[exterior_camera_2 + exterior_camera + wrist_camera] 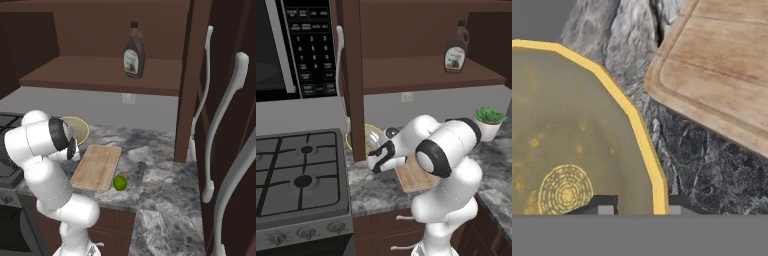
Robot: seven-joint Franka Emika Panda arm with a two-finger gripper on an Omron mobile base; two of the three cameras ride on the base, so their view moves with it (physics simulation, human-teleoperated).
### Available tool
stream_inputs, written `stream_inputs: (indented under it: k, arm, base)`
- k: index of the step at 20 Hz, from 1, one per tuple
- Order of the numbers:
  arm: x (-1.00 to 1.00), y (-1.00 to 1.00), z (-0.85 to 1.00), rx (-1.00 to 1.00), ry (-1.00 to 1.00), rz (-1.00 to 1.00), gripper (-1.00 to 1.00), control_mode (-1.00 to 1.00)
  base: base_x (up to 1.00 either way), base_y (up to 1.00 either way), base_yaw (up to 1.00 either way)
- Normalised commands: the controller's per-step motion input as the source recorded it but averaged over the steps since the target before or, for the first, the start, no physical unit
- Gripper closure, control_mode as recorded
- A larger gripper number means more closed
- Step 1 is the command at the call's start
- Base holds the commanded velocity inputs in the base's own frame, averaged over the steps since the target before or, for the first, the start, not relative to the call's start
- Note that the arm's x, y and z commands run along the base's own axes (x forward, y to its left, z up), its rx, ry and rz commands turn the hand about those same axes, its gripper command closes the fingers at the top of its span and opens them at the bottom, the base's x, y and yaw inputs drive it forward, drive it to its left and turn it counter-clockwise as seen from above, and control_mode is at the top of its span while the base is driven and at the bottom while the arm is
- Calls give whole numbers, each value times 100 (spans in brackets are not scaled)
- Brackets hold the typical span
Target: Open the cabinet. Place the bowl and condiment on the counter. Then place the lime and garlic on the cutting board.
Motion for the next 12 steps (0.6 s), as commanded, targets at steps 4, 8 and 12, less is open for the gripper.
stream_inputs:
  k: [4,8,12]
  arm:
    - [4,6,11,6,0,-6,-100,-100]
    - [0,1,16,6,0,-5,-100,-100]
    - [-2,-1,13,5,-5,-6,-100,-100]
  base:
    - [0,0,0]
    - [0,0,0]
    - [0,0,0]
